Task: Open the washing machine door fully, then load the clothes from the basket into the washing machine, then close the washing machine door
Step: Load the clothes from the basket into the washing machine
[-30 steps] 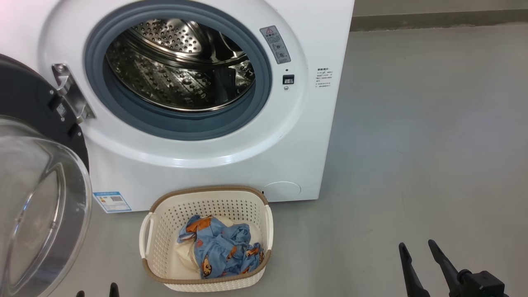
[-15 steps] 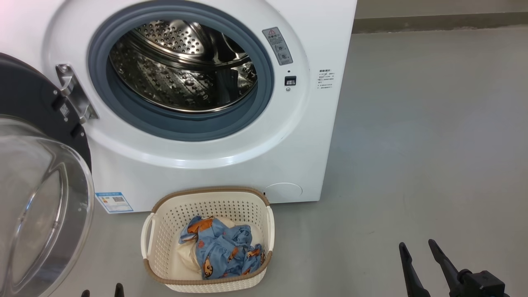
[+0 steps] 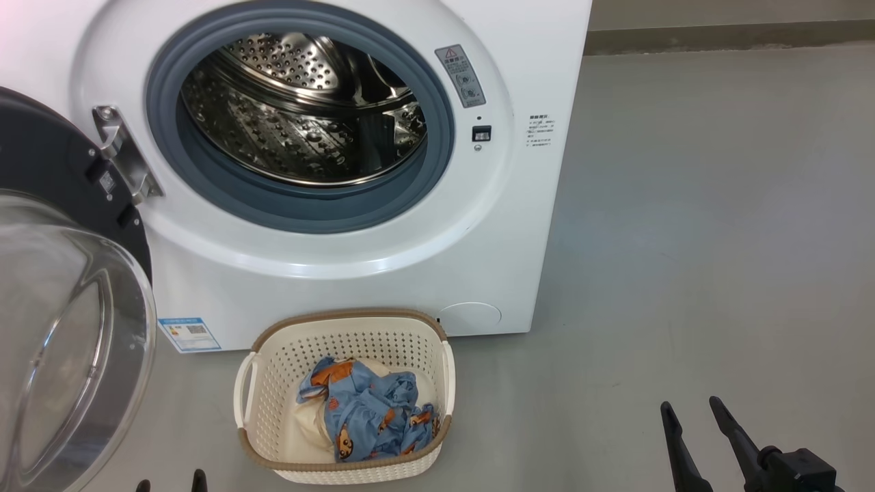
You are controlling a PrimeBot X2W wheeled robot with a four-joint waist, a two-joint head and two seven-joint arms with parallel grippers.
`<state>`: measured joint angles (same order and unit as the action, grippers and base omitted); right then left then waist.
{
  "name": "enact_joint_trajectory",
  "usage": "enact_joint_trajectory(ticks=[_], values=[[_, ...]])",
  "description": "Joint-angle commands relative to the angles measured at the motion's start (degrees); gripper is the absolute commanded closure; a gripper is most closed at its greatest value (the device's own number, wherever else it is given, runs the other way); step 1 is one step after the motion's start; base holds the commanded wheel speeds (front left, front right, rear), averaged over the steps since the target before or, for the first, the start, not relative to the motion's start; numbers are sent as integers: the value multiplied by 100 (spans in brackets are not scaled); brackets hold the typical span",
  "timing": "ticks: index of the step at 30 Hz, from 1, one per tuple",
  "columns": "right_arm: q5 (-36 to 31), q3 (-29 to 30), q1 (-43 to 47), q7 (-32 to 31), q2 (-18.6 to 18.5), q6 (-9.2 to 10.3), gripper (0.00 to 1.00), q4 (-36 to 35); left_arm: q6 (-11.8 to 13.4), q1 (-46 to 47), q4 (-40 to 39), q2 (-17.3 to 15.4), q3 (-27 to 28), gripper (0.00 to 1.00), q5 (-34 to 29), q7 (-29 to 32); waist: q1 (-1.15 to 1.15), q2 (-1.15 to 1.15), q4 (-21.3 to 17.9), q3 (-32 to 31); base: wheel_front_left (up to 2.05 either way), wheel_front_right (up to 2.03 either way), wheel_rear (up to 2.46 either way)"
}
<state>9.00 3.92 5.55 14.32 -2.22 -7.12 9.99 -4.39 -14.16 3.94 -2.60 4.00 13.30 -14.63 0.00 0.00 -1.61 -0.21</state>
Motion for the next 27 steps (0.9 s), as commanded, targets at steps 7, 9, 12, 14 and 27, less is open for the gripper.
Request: enact_joint_trajectory(ticks=[7,9,12,14,27], values=[[-36,-182,-158,68,-65,-36,0,-105,-65,92,-4,-28,123,0,-48,-37,0,0,8,13,6,-7,1],[-33,-190,-158,68,-65,-36,0,-106,-84,101,21,-28,126,0,-31,-37,0,0,10,18,33,-67,33],[-32,-193,-157,68,-65,-36,0,-105,-93,109,43,-28,137,0,-16,-37,0,0,9,25,59,-109,50],[-34,-188,-160,68,-65,-36,0,-101,-95,116,48,-28,143,0,-11,-37,0,0,9,28,94,-142,48],[-13,-177,-169,68,-65,-36,0,-86,-55,151,-71,-28,98,0,-50,-37,0,0,6,57,136,-164,28]])
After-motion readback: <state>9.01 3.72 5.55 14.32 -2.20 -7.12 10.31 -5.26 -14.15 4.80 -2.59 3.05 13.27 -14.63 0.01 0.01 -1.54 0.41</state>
